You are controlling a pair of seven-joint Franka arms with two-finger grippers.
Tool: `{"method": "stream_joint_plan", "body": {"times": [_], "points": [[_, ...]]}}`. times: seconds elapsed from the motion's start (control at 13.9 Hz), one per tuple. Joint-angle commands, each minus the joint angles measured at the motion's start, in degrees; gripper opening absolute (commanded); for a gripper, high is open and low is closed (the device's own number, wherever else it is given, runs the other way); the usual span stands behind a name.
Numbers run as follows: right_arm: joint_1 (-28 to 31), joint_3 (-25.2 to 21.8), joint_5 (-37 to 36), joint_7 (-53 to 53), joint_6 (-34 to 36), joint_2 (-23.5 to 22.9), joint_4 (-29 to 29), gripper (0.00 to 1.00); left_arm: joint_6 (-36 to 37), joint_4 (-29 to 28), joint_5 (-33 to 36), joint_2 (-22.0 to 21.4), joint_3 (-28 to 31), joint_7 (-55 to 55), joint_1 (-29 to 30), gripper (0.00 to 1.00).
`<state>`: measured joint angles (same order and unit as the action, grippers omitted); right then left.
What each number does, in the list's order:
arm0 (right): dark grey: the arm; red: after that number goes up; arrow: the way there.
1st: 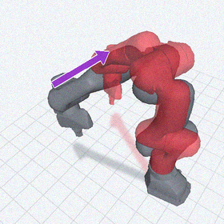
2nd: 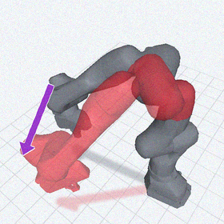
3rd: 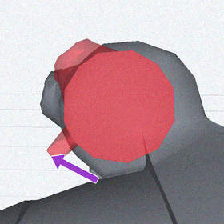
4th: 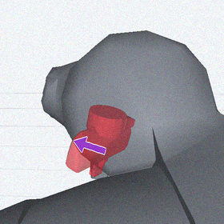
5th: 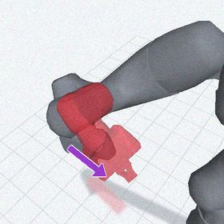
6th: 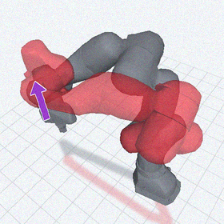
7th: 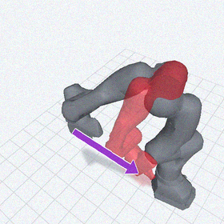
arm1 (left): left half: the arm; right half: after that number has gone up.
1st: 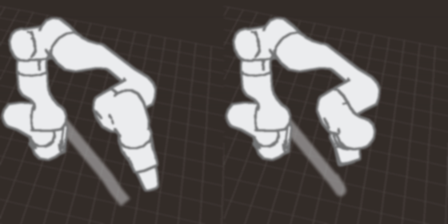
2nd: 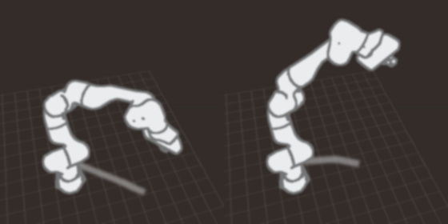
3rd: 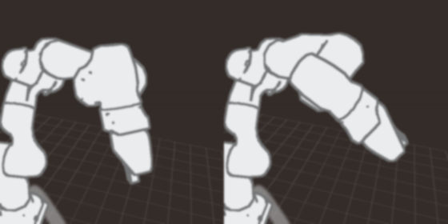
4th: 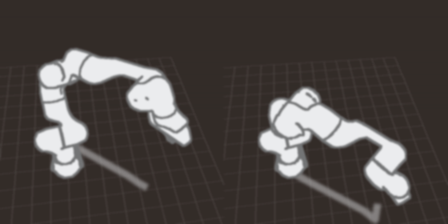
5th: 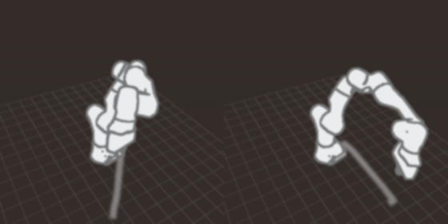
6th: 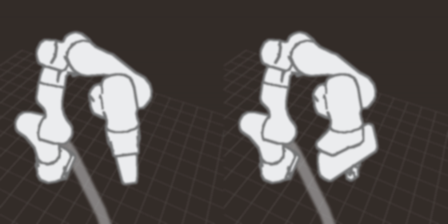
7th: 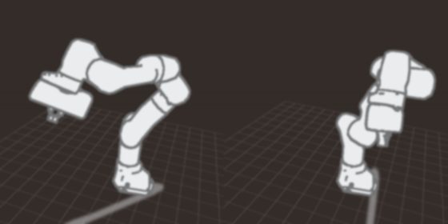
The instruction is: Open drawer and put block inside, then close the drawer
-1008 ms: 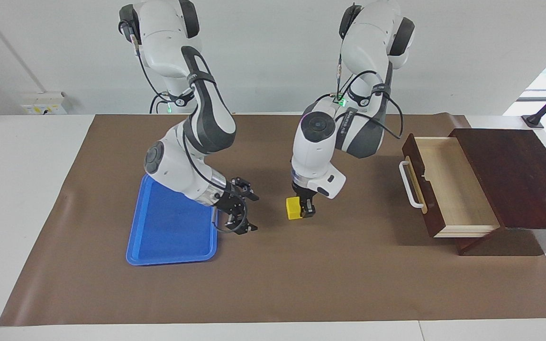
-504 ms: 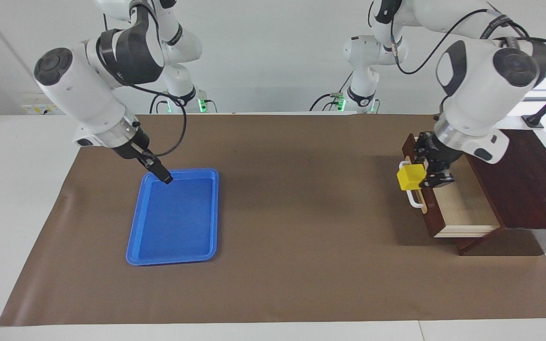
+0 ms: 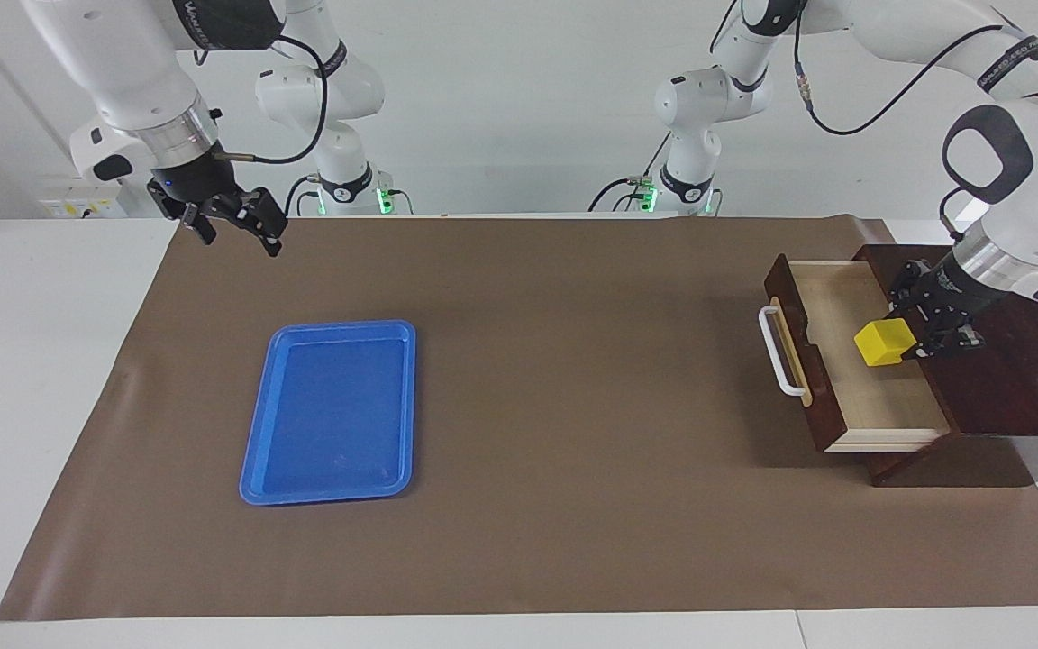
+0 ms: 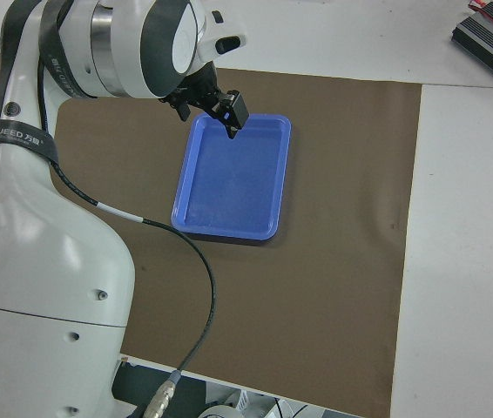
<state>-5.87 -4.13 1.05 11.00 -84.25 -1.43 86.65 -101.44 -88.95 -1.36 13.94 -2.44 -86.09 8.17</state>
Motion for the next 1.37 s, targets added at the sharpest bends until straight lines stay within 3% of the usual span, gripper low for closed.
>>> {"method": "stream_joint_plan", "body": {"times": [0.0, 0.65, 0.72, 0.79, 0.86, 0.94, 1.01, 1.3], "points": [[0.2, 0.4, -1.7, -6.2, -0.3, 2.2, 4.7, 1.0, -6.5, -13.3, -0.6, -7.0, -0.4, 0.8, -0.1, 0.0], [2.2, 0.4, -1.7, -9.6, -3.7, 3.0, 7.1, 1.0, -11.8, -23.3, -0.6, -10.3, -0.5, 7.2, -0.4, 0.0], [2.2, 0.4, -1.4, -9.7, -4.2, 2.9, 7.0, 1.0, -12.0, -23.4, -0.6, -10.3, -0.5, 8.7, -0.5, 0.1], [2.2, 0.4, -1.0, -9.5, -4.9, 2.8, 7.0, 1.0, -12.0, -23.4, -0.6, -10.3, -0.5, 9.4, -0.4, 0.28], [2.3, 0.4, -0.9, -9.5, -5.0, 2.7, 6.8, 1.0, -12.0, -23.2, -0.6, -10.3, -0.4, 9.4, -0.2, 0.56], [2.3, 0.4, -0.7, -9.5, -5.0, 2.5, 6.8, 1.0, -12.1, -22.9, -0.6, -10.1, -0.4, 9.4, -0.1, 0.9], [2.3, 0.4, -0.7, -9.5, -5.0, 2.5, 6.7, 1.0, -12.1, -21.9, -0.6, -9.7, -0.4, 9.0, -0.1, 1.0], [2.4, 0.4, -1.0, -9.3, -4.3, 2.8, 7.0, 1.0, -5.7, -9.3, -0.8, -5.2, -0.5, 6.3, -4.2, 1.0]]}}
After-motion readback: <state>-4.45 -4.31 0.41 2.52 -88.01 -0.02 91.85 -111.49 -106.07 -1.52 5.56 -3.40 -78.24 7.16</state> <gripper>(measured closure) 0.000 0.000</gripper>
